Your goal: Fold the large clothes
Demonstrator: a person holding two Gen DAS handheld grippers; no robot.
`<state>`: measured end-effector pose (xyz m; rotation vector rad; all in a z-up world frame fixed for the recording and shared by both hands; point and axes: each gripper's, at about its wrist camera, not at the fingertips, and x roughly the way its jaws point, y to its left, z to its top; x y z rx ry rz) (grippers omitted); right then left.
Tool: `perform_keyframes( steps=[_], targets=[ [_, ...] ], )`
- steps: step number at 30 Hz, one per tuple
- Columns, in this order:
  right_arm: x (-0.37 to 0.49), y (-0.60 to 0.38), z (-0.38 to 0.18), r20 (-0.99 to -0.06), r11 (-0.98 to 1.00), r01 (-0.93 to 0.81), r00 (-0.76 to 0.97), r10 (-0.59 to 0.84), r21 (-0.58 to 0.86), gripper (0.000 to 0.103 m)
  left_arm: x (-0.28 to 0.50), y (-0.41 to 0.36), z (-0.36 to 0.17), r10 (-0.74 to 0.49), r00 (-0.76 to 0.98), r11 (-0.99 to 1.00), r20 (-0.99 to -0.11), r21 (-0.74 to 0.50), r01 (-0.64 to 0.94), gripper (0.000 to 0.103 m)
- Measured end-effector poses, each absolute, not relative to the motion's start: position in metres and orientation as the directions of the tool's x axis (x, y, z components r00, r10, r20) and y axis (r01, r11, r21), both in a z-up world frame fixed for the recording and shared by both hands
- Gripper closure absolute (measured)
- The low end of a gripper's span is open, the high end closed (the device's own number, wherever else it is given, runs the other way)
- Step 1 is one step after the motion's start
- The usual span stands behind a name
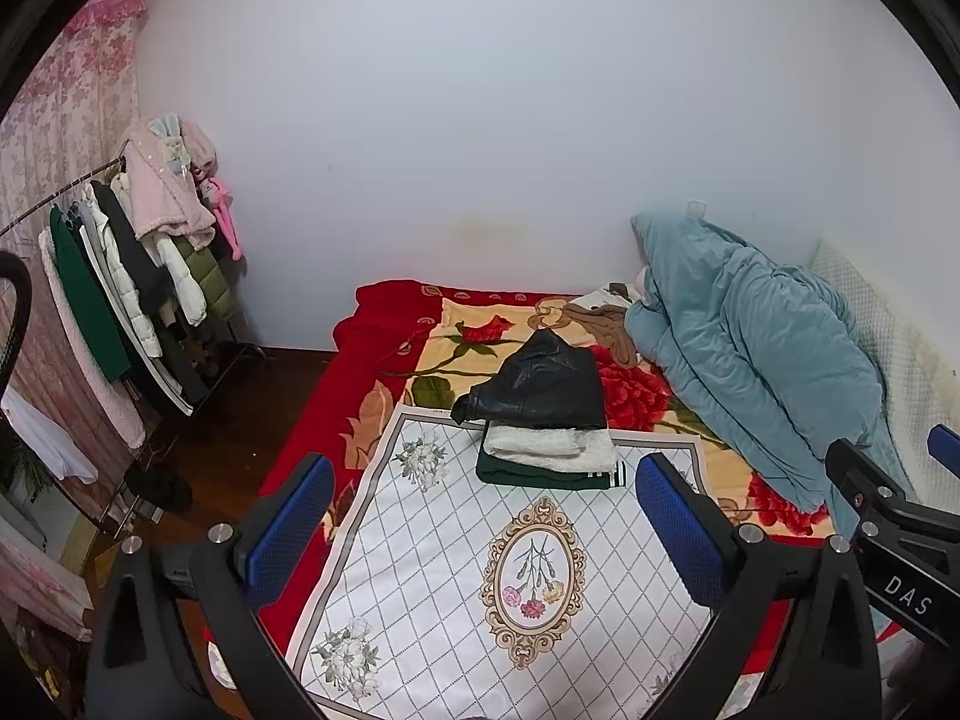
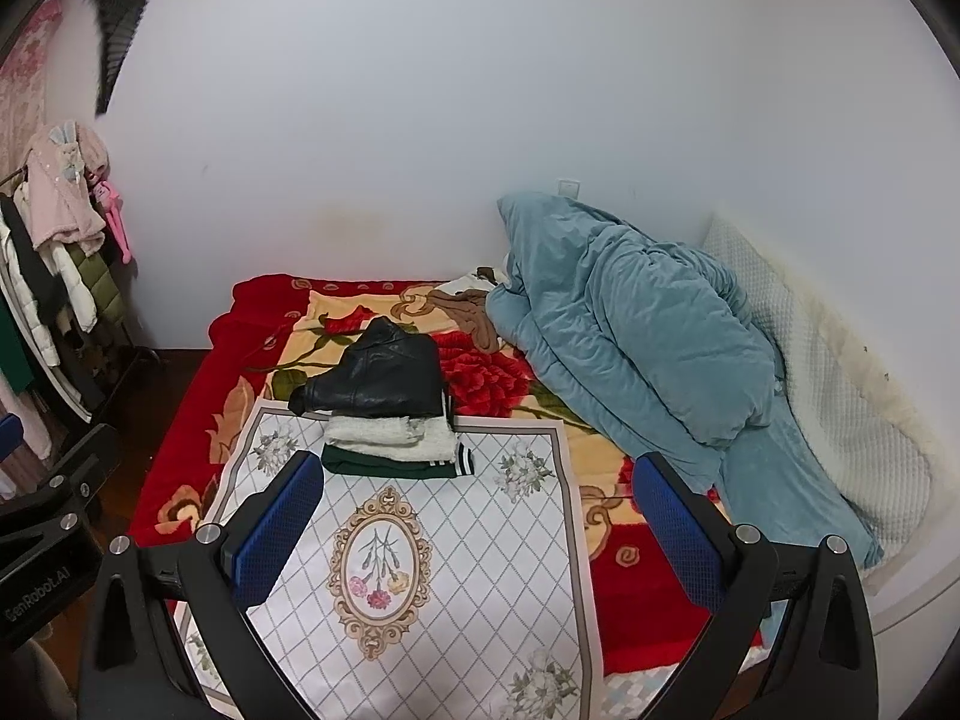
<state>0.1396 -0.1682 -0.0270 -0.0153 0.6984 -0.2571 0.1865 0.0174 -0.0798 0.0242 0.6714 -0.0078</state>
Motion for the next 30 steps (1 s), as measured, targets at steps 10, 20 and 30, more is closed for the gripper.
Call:
perform_keyframes(
  steps=[10, 20, 30],
  targets=[
    [0.1410, -0.1683, -0.0278, -0.632, 0.968, 0.227, 0.737, -0.239, -0.102, 0.000, 0.1877, 0.0176, -0.0798, 0.000, 0.786, 1.000, -0.618, 0.017, 0.014, 0.001],
    [0.1434, -0.1683, -0.0286, -0.631, 0.969, 0.224, 0.738, -0.239, -0.105, 0.000, 0.1881, 0.0193, -0.0796, -0.002, 0.786, 1.000, -0.618, 0.017, 0.015, 0.001],
    [0.1484, -0.1698, -0.0273, -0.626, 0.969, 0.222, 0.743, -0.238, -0.106, 0.000, 0.1884, 0.0215, -0.0783, 0.000, 0.786, 1.000, -0.618, 0.018, 0.014, 0.001]
  ],
)
